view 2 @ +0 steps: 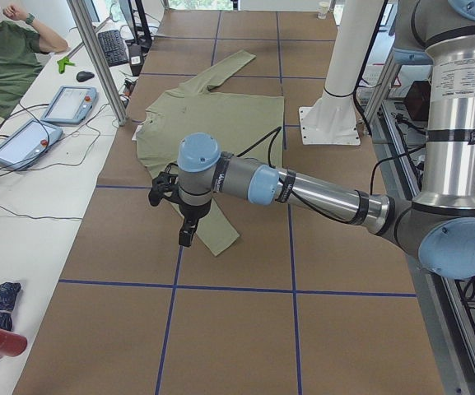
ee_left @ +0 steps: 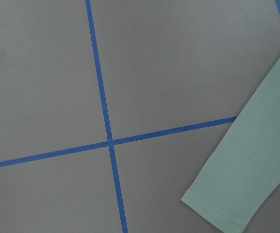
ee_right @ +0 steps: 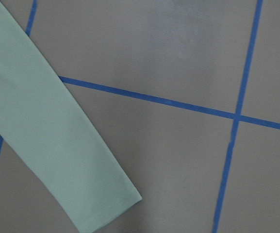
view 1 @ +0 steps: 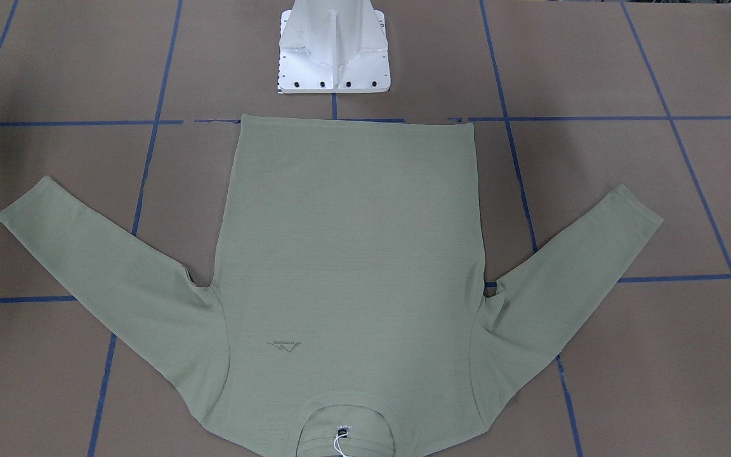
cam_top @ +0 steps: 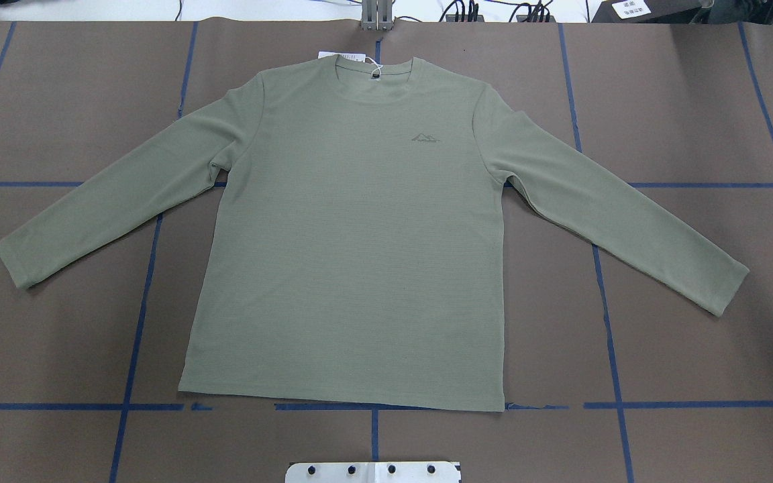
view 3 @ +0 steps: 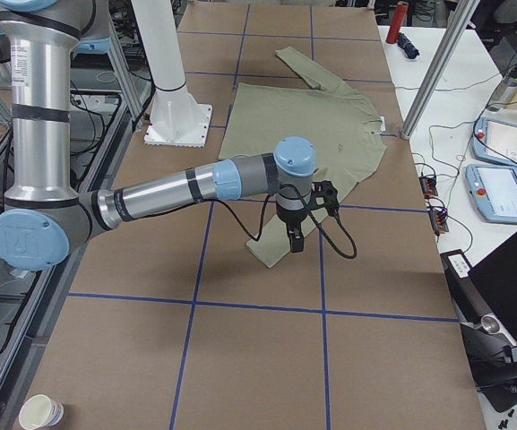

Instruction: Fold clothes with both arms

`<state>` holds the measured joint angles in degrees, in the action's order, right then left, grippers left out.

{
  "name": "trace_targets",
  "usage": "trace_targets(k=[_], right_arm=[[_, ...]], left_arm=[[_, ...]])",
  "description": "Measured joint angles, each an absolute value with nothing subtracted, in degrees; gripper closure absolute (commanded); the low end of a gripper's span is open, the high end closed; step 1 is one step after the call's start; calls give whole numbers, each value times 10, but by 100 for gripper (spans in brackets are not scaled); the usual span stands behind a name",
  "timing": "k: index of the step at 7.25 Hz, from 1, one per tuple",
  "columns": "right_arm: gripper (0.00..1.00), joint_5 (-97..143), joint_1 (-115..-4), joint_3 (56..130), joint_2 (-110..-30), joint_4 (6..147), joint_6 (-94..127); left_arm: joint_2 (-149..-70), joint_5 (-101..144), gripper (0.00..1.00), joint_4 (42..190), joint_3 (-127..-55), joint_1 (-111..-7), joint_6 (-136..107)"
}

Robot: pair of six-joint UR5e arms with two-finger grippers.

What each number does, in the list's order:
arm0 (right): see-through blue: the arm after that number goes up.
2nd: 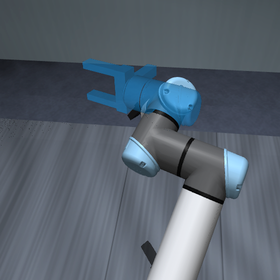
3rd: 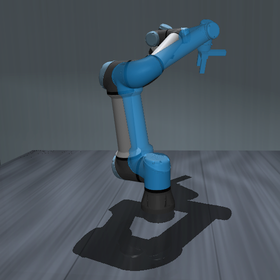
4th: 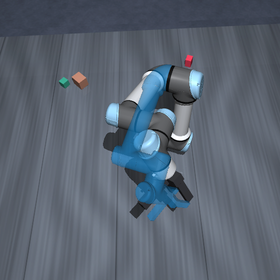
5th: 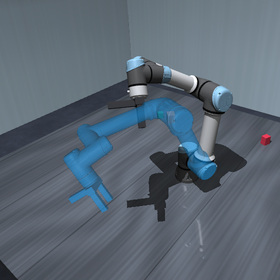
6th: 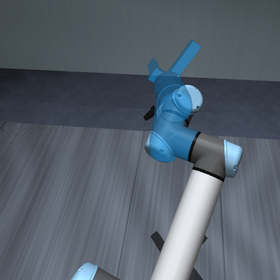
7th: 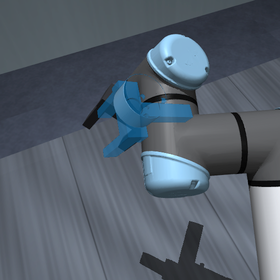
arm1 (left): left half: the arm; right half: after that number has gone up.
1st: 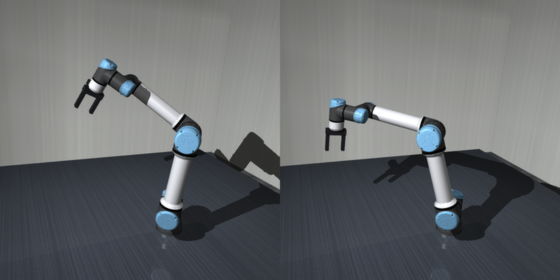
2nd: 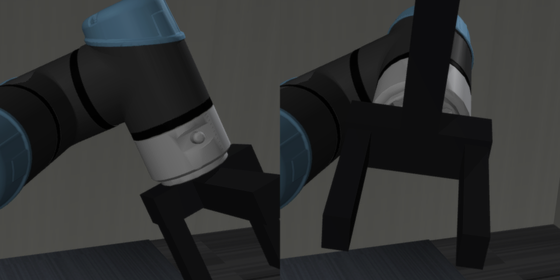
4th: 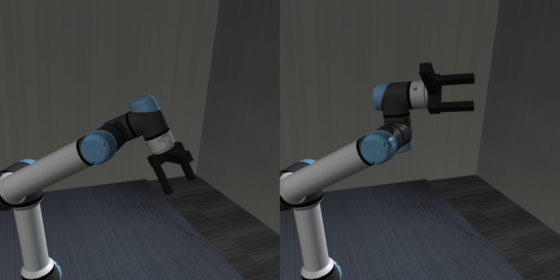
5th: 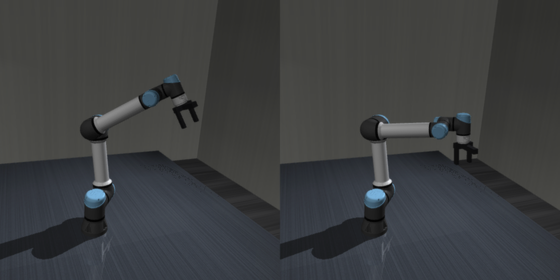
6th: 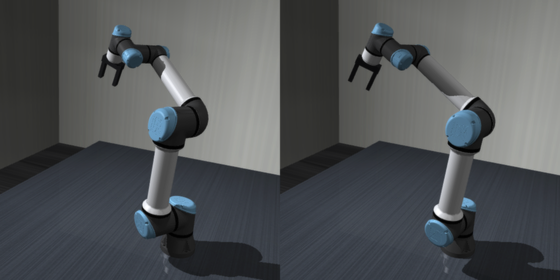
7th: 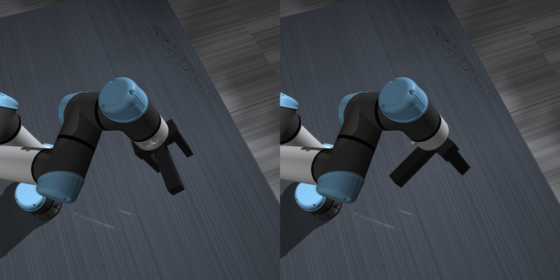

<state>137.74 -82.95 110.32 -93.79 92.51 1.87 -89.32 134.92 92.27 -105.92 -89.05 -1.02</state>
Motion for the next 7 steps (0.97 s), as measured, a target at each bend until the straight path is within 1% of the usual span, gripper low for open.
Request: trace_targets(k=[2, 3, 4, 6, 7], right_arm=[[2, 1389, -777, 1092, -948, 843, 120], [2, 1373, -746, 1078, -956, 774, 195], [6, 1358, -719, 1044, -965, 672, 278], [10, 1335, -682, 923, -971, 426, 431], [12, 1320, -665, 877, -972, 337, 486]], left_arm=[[-894, 1349, 0, 959, -1043, -890, -11], [-894, 1349, 0, 965, -1040, -890, -11], [-894, 1349, 0, 967, -1039, -890, -11], [-894, 1350, 0, 968, -1039, -890, -11], [-894, 1350, 0, 969, -1040, -890, -11]])
